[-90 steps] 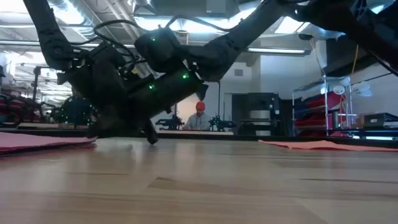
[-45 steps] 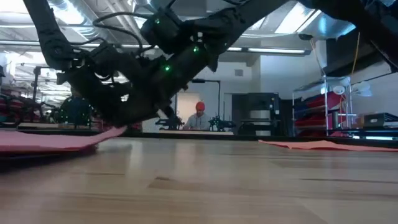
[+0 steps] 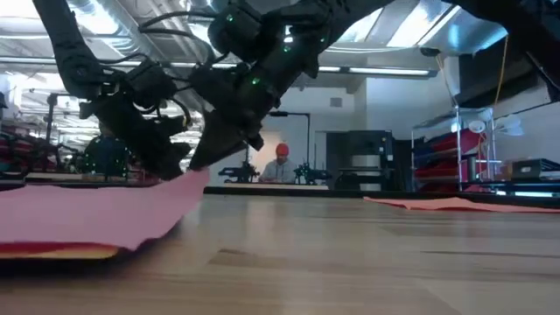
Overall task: Organize paper
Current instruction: Move the pink paper from bottom left to the top middle table
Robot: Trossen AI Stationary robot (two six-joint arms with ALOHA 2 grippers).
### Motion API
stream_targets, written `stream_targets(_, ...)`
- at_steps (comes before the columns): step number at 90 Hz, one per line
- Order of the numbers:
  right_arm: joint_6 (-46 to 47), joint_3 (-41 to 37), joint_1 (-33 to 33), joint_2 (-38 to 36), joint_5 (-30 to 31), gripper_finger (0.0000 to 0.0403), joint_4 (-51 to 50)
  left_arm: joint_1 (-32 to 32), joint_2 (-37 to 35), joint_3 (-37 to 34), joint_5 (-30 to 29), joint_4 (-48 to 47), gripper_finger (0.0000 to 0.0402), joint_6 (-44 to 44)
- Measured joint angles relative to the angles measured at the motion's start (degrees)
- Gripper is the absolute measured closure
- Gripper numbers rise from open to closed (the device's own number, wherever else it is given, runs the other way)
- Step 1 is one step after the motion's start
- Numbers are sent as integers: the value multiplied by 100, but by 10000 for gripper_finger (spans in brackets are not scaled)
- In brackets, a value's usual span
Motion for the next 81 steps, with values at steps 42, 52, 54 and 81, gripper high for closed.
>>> stream_targets(42,124,0,1,1,290,217,-516,2,0,0,2,3,402,-17)
stream_targets(52,227,-14,1,20,314,209,-555,2,0,0,2,3,402,-17)
stream_targets(54,256,-15,1,26,314,209,-554,2,0,0,1,3,402,-17)
stream_targets(81,420,-24,-93,36,247,262,-557,2,0,0,2,0,402,-20)
